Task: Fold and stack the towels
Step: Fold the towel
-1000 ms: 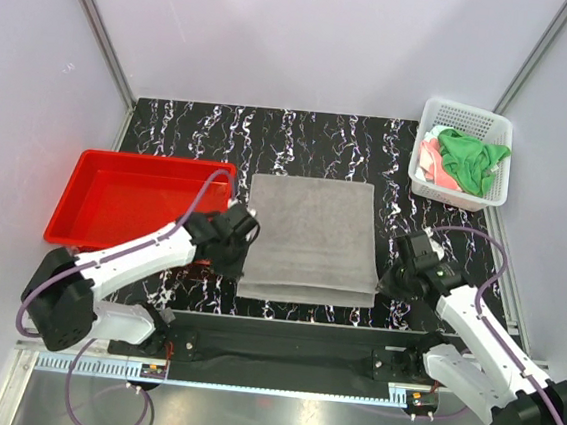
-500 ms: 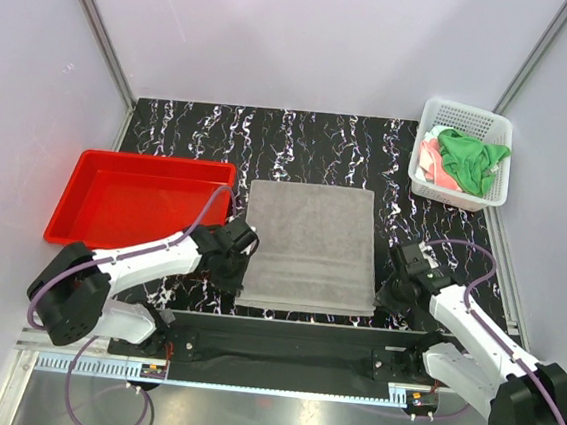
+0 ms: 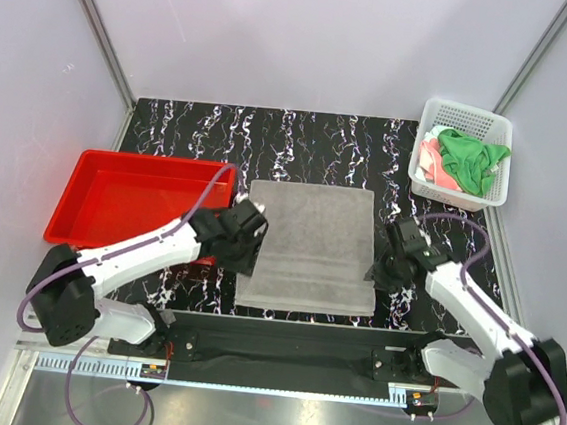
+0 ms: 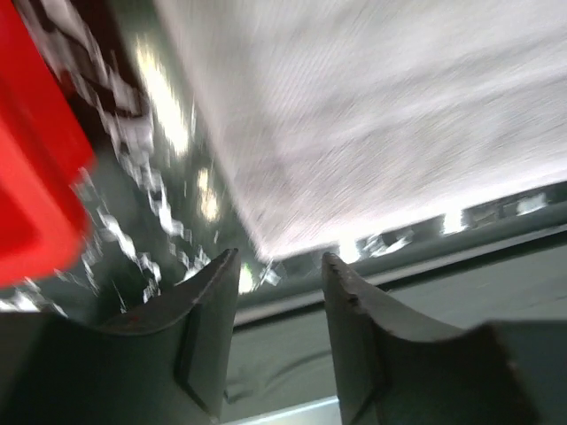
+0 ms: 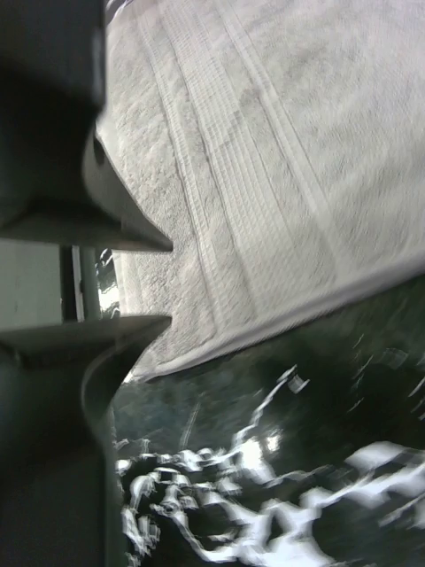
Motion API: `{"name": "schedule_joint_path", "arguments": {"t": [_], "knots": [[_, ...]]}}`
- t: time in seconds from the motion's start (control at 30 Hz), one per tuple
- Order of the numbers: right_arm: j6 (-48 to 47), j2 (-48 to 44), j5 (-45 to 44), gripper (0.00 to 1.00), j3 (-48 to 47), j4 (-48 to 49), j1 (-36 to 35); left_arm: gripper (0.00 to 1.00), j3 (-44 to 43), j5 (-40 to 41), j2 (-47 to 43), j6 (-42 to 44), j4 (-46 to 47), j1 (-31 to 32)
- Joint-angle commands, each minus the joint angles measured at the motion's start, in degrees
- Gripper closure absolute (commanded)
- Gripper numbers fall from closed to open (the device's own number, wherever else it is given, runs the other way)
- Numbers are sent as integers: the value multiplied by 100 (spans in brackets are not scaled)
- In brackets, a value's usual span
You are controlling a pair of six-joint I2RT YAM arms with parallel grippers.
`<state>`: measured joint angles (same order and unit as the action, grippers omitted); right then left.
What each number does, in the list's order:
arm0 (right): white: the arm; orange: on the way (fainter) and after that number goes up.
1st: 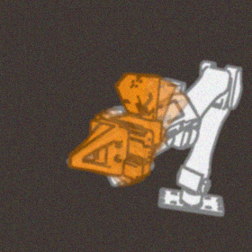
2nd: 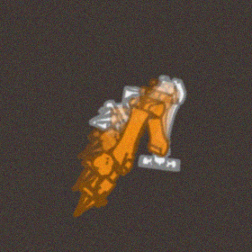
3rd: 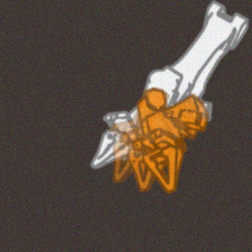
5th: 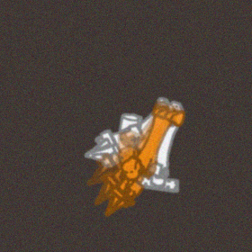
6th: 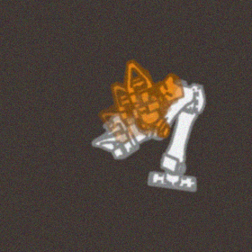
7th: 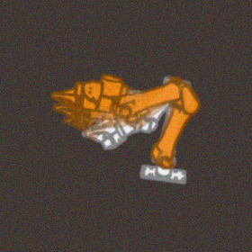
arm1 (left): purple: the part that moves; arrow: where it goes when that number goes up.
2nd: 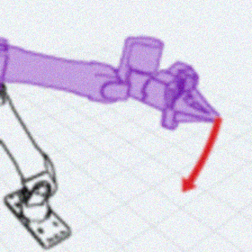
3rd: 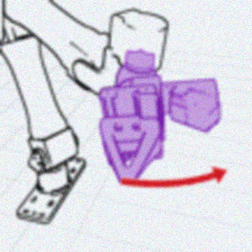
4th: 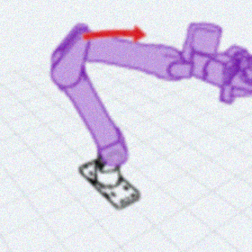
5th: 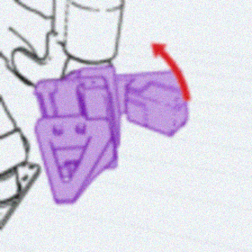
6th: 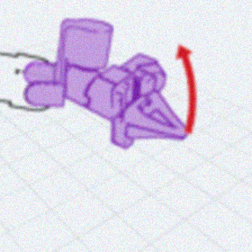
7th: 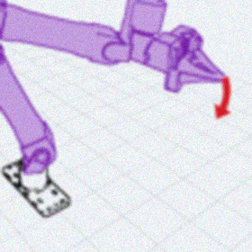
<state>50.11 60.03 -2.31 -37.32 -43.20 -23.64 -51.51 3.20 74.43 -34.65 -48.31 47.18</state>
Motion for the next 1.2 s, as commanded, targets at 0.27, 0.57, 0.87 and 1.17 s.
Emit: {"name": "schedule_joint_path", "arguments": {"t": [0.27, 0.57, 0.87, 1.17], "knots": [[-5667, 3900, 2162, 46, -5175, -293, 588, 50, -3153, -793, 1737, 2998, 1070, -1957], [-7540, 6545, 3377, 52, -8074, -2040, 1484, 50, -6427, -2017, 4794, 4159, -150, -2679], [-8665, 7970, 3156, 44, -9361, -2403, 1889, 48, -7348, -1753, 5924, 4898, -469, -2854], [-9124, 8675, 3649, 50, -10014, -2729, 2003, 49, -7392, -2104, 6355, 5258, -662, -3013]]}}
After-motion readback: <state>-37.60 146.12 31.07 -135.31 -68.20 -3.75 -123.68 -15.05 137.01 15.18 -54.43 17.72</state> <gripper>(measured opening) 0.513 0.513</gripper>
